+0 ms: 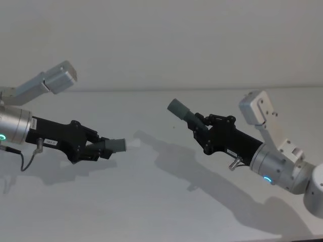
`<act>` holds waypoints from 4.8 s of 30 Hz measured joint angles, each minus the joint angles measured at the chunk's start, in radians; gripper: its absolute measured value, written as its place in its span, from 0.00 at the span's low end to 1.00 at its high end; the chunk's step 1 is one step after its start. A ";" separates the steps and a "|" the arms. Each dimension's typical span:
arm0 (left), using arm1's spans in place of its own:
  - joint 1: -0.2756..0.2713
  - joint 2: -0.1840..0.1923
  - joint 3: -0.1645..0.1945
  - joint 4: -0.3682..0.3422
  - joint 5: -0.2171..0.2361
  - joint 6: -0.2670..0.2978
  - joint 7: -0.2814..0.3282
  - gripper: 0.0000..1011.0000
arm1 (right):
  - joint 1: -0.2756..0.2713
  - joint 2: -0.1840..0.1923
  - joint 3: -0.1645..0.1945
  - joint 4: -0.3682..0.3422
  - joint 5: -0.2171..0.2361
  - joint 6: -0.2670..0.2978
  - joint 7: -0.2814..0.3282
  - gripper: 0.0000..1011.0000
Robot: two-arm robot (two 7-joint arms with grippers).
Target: Use both hands to pick up one end of the pipe from the table, align the ends, and insert them.
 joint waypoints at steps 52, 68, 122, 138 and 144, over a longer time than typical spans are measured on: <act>0.000 0.000 0.000 0.000 0.000 0.000 0.000 0.33 | 0.319 0.137 -0.148 0.337 0.168 -0.736 0.781 0.20; 0.000 0.000 0.000 0.000 0.000 0.000 0.000 0.33 | 0.342 0.129 -0.146 0.358 0.037 -0.770 0.698 0.20; 0.000 0.000 0.000 0.000 0.000 0.000 0.000 0.33 | 0.405 0.050 -0.196 0.503 -0.175 -0.809 0.516 0.20; 0.000 0.000 0.000 0.000 0.000 0.000 0.000 0.33 | 0.424 0.031 -0.213 0.535 -0.194 -0.814 0.488 0.20; 0.000 0.000 0.000 0.000 0.000 0.000 0.000 0.33 | 0.431 0.023 -0.218 0.545 -0.198 -0.816 0.481 0.20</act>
